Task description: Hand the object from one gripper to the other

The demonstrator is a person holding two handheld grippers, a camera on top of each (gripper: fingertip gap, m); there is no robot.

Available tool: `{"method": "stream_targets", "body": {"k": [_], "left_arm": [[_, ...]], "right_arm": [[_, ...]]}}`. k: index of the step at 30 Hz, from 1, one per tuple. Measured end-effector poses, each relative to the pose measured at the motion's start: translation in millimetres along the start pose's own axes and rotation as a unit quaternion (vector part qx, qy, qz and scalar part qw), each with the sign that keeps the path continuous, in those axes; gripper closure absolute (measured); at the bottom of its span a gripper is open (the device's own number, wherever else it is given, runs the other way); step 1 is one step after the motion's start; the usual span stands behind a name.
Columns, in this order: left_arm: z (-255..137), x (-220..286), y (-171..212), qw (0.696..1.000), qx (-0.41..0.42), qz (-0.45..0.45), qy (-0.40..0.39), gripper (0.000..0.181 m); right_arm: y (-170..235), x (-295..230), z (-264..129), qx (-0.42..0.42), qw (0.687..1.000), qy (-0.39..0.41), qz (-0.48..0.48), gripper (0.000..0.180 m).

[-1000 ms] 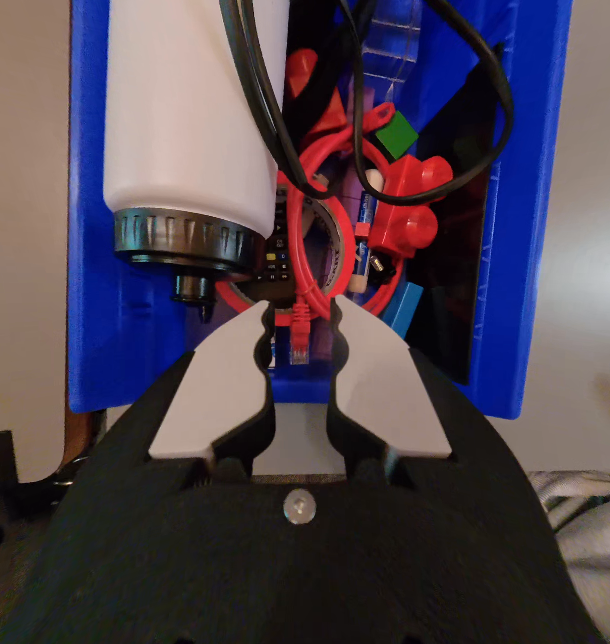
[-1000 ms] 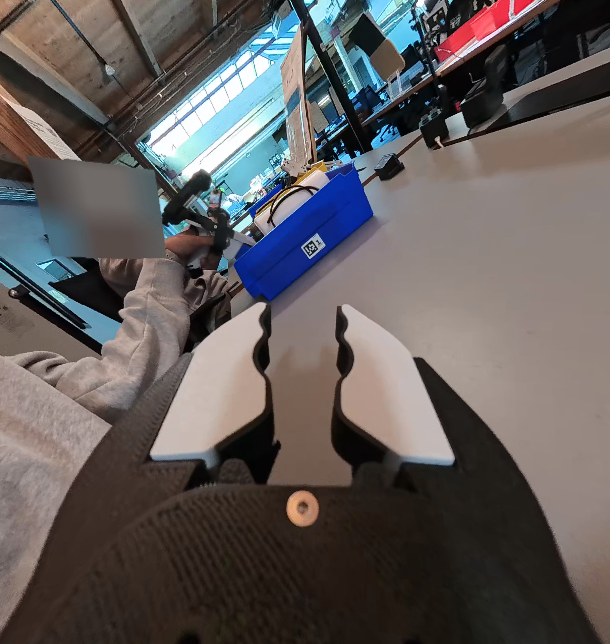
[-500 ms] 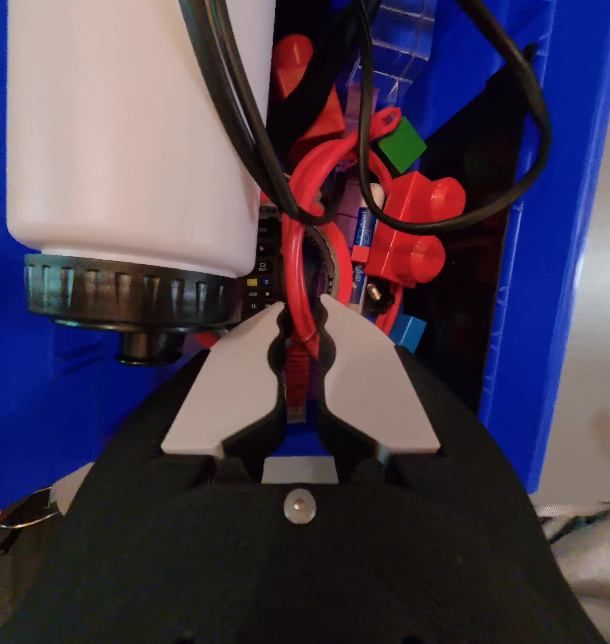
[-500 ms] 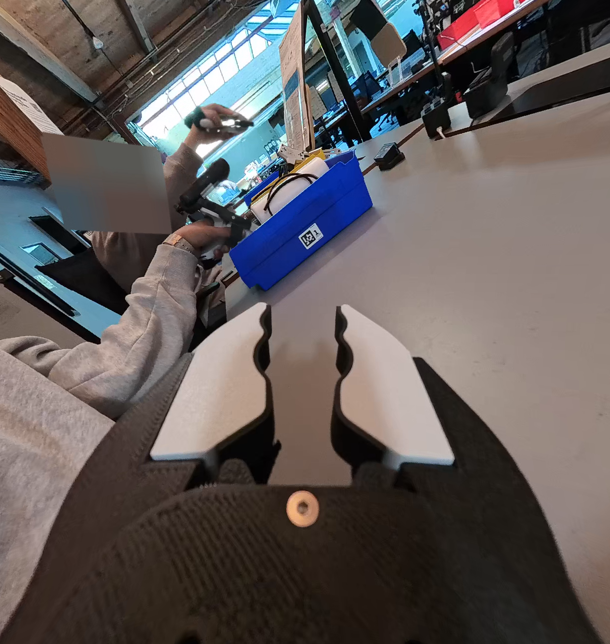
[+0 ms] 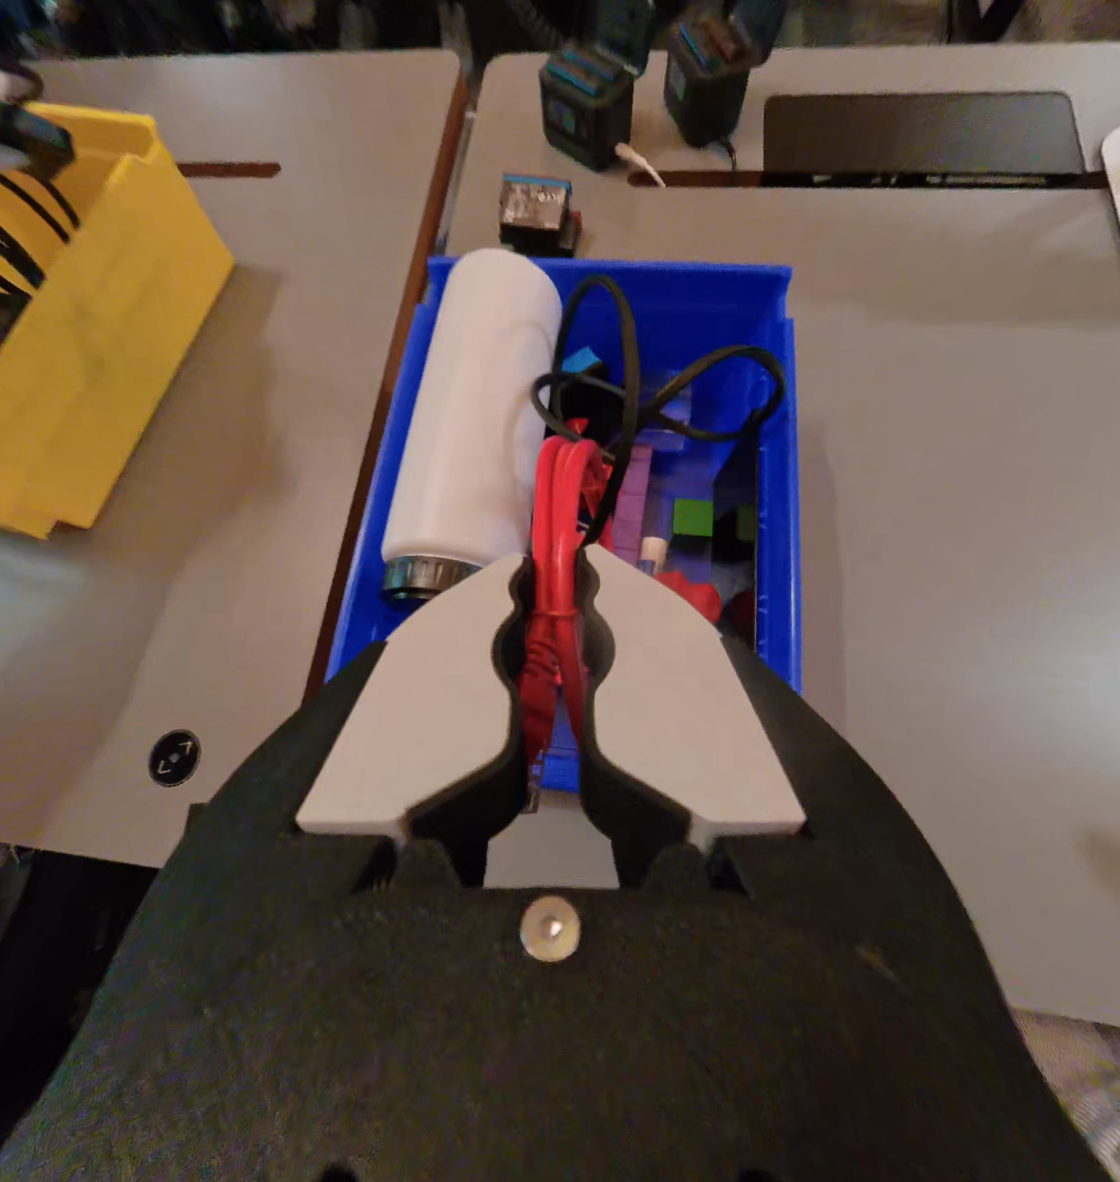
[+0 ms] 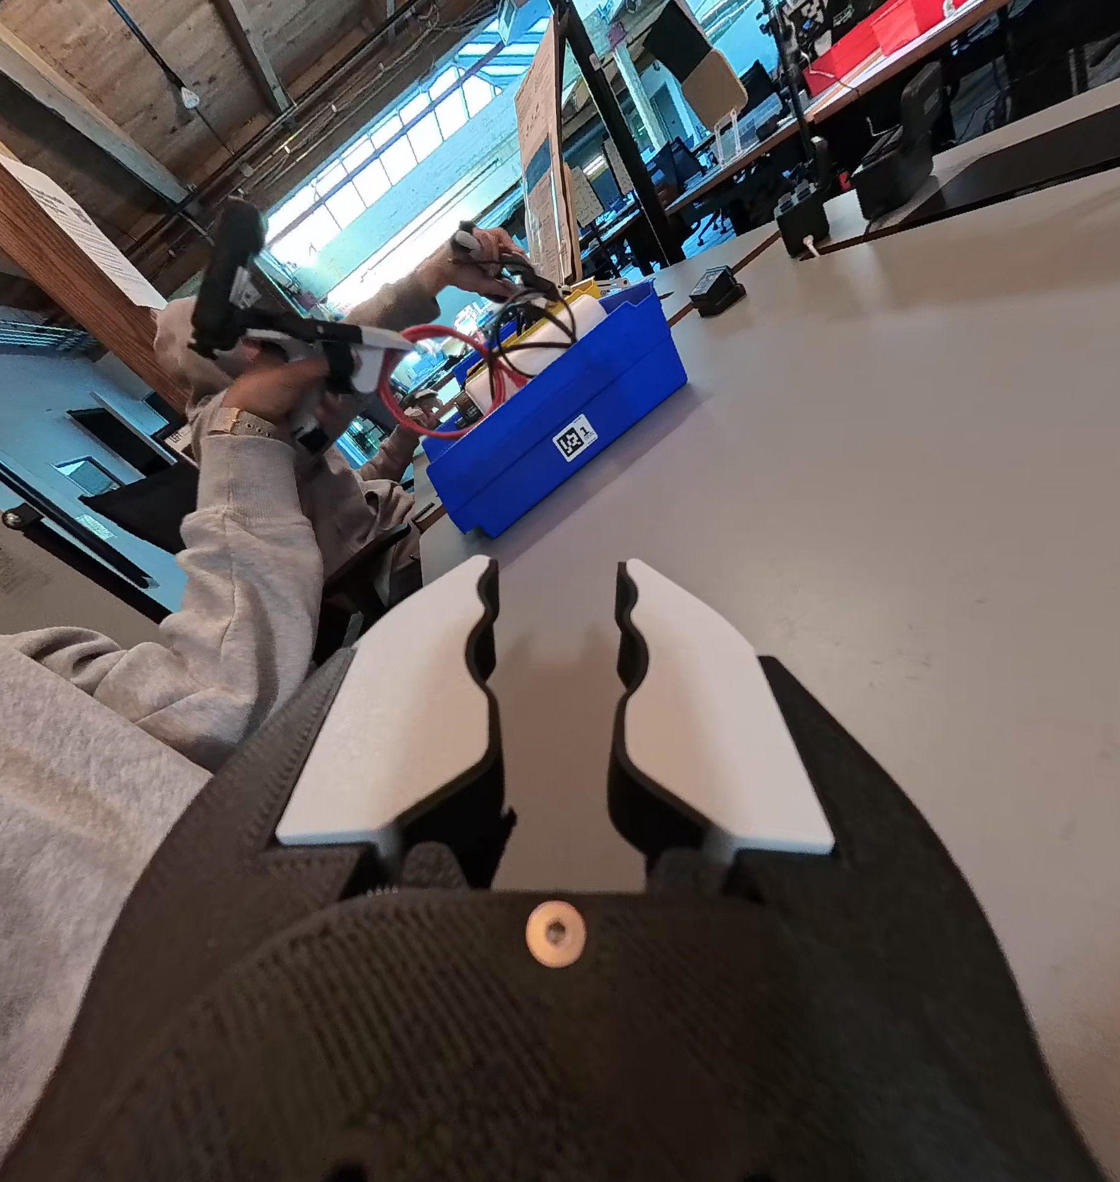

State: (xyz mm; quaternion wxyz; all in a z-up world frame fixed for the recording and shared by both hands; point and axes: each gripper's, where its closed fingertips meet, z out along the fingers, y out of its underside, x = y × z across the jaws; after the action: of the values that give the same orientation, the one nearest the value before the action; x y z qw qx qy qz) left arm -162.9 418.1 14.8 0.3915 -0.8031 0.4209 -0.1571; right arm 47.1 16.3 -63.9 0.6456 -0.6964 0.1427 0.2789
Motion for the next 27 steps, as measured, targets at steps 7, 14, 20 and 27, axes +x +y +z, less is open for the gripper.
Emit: {"method": "stream_targets", "body": {"k": [7, 14, 20, 27], "left_arm": [[-44.6, -11.1, -29.3, 0.993, 0.078, 0.022, -0.087, 0.167], [-91.1, 31.4, -75.9, 0.973, 0.223, 0.046, -0.043, 0.168], [-90.3, 170.8, -97.7, 0.93, 0.275, 0.074, 0.233, 0.168], [-41.4, 334.7, -48.1, 0.834, 0.237, 0.1, 0.488, 0.168]], "right_arm": [[1.5, -1.7, 0.4, -0.003, 1.0, 0.001, -0.005, 0.144], [3.4, -2.2, 1.7, -0.007, 1.0, 0.003, -0.012, 0.144], [4.6, -1.2, 6.8, -0.017, 0.999, 0.006, -0.049, 0.144], [-84.7, -4.2, -6.1, 0.141, 0.988, 0.016, -0.064, 0.133]]}}
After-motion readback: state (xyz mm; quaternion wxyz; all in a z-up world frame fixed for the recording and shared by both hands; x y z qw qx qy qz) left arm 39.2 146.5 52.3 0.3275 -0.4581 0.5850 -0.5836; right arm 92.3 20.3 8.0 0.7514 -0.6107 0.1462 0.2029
